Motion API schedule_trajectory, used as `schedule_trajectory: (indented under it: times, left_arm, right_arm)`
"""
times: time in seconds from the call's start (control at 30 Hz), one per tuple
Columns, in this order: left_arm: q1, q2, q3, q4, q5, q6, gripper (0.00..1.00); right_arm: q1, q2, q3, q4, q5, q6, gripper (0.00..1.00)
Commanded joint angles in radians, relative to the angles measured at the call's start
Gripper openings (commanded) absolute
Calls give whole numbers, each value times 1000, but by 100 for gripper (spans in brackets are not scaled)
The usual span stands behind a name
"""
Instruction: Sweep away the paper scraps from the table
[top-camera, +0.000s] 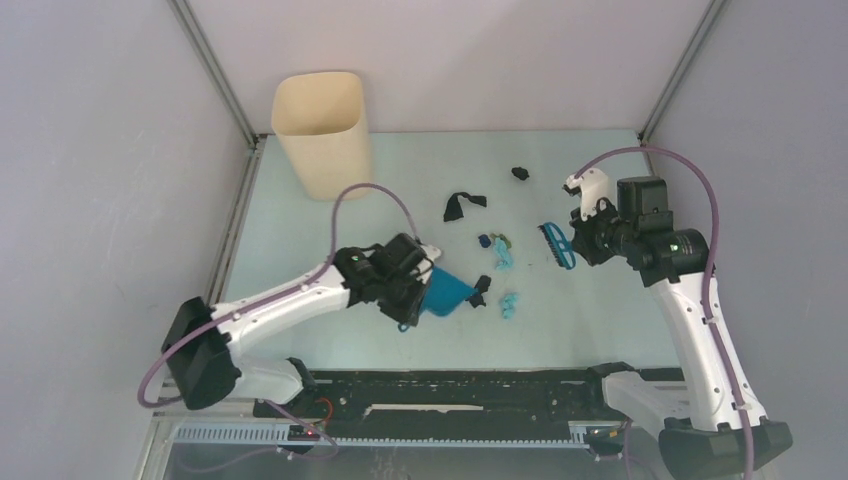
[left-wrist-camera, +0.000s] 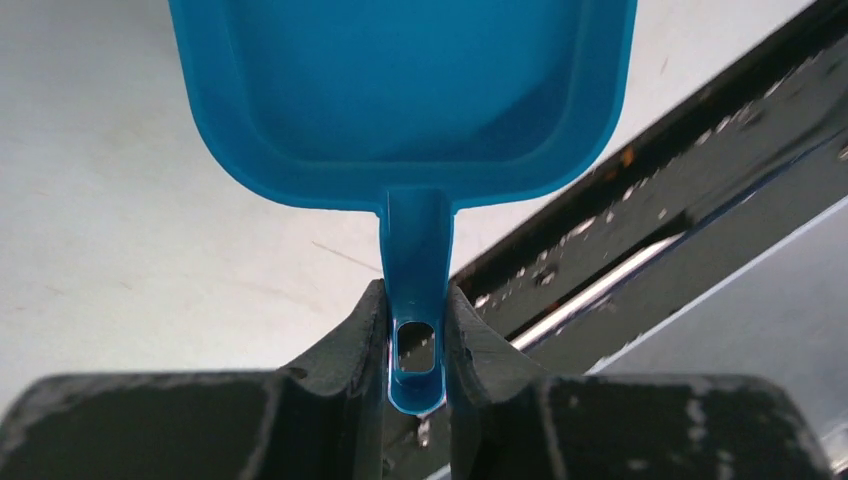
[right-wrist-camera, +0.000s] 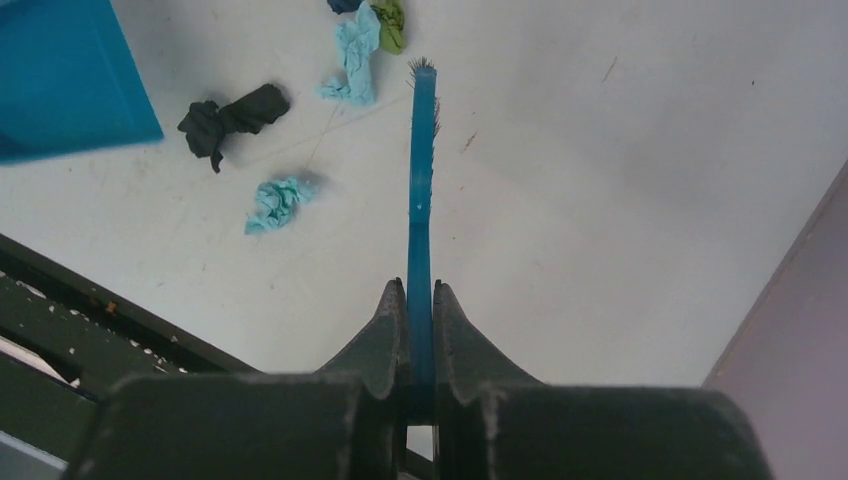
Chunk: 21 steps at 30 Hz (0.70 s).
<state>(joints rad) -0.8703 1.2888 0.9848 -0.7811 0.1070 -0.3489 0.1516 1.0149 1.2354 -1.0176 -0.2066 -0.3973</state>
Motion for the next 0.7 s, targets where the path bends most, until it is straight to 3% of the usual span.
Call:
schedule_trajectory:
  times: [0.0, 0.3, 0.47, 0.67]
  left_arm:
    - [-122, 95, 33, -123, -37, 33, 0]
    - [-239, 267, 87, -128, -98, 37, 11]
    - [-255, 275, 73, -76, -151, 3, 37]
    - [-331, 176, -66, 134, -309, -87, 50]
  right_arm:
    - [-3, -54, -45, 55, -45, -57, 0]
    - [-2, -82, -189, 193, -70, 79, 0]
    - [26, -106, -237, 225, -83, 139, 0]
    - [19, -176, -263, 232, -83, 144, 0]
